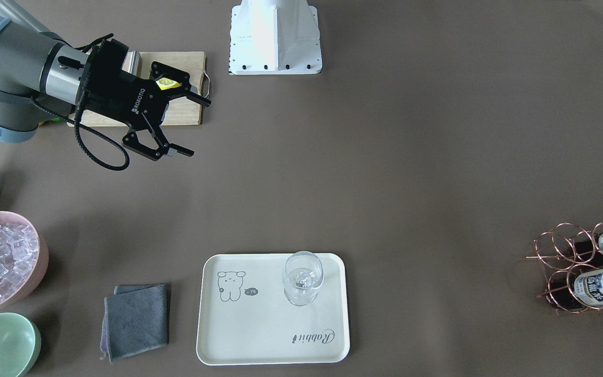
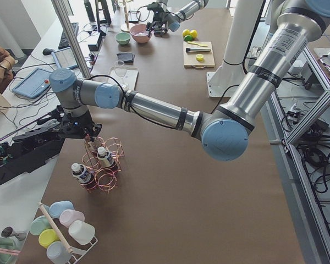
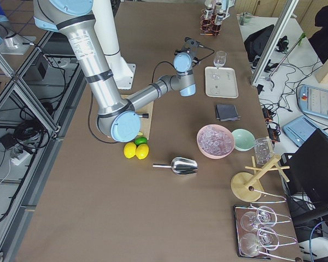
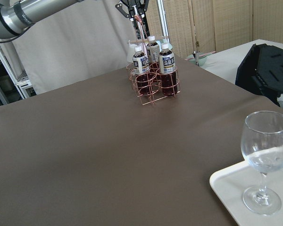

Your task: Take tea from basket to plate

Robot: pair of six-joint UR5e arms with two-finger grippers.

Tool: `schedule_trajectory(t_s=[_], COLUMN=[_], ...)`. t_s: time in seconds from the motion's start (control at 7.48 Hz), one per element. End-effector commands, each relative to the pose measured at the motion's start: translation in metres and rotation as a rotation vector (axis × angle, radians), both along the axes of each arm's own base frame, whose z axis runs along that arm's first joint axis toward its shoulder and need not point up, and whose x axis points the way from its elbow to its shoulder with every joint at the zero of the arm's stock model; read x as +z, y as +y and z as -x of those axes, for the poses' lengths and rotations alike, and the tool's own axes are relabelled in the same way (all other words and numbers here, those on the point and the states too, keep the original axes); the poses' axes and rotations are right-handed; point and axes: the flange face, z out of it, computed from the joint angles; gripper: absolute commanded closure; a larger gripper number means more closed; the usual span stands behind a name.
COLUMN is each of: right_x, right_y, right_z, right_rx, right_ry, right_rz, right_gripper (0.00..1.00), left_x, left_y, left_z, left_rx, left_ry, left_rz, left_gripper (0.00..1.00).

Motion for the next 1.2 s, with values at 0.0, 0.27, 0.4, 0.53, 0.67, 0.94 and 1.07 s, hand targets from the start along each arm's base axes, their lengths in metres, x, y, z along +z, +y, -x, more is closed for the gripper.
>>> schedule_trajectory(t_s=[0.0, 0.27, 0.4, 0.53, 0.67, 0.94, 1.07], right_x=[0.001, 0.008, 0.016, 0.021, 0.026, 0.036, 0.042], right_y=[0.023, 0.022, 0.022, 0.023, 0.023, 0.025, 0.027], right_z=[0.013, 0.002, -0.004, -0.007, -0.011, -0.023, -0.030], right_rx=[-0.036, -0.091, -0.096, -0.097, -0.106, -0.097, -0.089], right_ry=[-0.038, -0.009, 0.001, 0.008, 0.016, 0.017, 0.011], right_rz=[-0.122, -0.136, -0.132, -0.127, -0.126, -0.127, -0.133], right_gripper=[0.00, 0.00, 0.00, 0.00, 0.00, 0.00, 0.00], left_x=[-0.080, -0.142, -0.183, -0.216, -0.243, -0.302, -0.330], left_y=[0.048, 0.117, 0.143, 0.171, 0.193, 0.237, 0.254], left_z=[0.008, -0.021, -0.055, -0.071, -0.115, -0.192, -0.233], left_rx=[-0.007, 0.035, 0.054, -0.010, -0.006, 0.032, 0.062], left_ry=[-0.001, 0.001, 0.006, 0.030, 0.059, 0.107, 0.121], left_rz=[0.025, 0.071, 0.090, 0.099, 0.127, 0.143, 0.159], left_gripper=[1.00, 1.00, 1.00, 1.00, 1.00, 1.00, 1.00])
